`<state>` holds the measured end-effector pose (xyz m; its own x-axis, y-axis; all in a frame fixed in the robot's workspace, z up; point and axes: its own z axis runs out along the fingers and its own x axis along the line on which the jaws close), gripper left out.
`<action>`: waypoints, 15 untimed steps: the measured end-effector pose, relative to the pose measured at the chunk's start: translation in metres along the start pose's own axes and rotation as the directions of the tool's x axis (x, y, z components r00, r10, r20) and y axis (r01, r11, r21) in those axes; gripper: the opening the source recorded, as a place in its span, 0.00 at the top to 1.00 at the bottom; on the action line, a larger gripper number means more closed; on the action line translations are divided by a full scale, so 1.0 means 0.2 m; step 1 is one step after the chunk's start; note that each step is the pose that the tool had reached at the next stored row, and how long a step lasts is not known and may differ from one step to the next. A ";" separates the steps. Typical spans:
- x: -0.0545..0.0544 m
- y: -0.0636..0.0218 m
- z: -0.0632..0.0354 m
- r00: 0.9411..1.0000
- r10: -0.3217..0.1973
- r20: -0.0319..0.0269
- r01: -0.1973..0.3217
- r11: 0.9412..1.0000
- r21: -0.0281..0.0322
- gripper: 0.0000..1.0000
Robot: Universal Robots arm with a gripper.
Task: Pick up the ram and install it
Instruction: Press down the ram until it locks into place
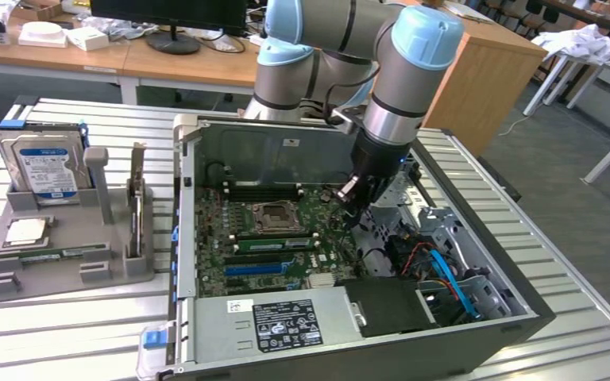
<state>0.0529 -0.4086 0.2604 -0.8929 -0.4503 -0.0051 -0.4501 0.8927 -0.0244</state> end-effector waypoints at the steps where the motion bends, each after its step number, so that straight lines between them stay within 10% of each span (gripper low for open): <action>1: 0.00 0.000 0.001 1.000 0.012 0.000 -0.012 1.000 0.000 0.90; 15: 0.00 0.000 0.011 0.984 0.176 -0.004 -0.176 0.984 0.001 0.90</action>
<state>0.0529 -0.4086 0.2581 -0.9583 -0.2859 -0.0051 -0.2857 0.9580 -0.0244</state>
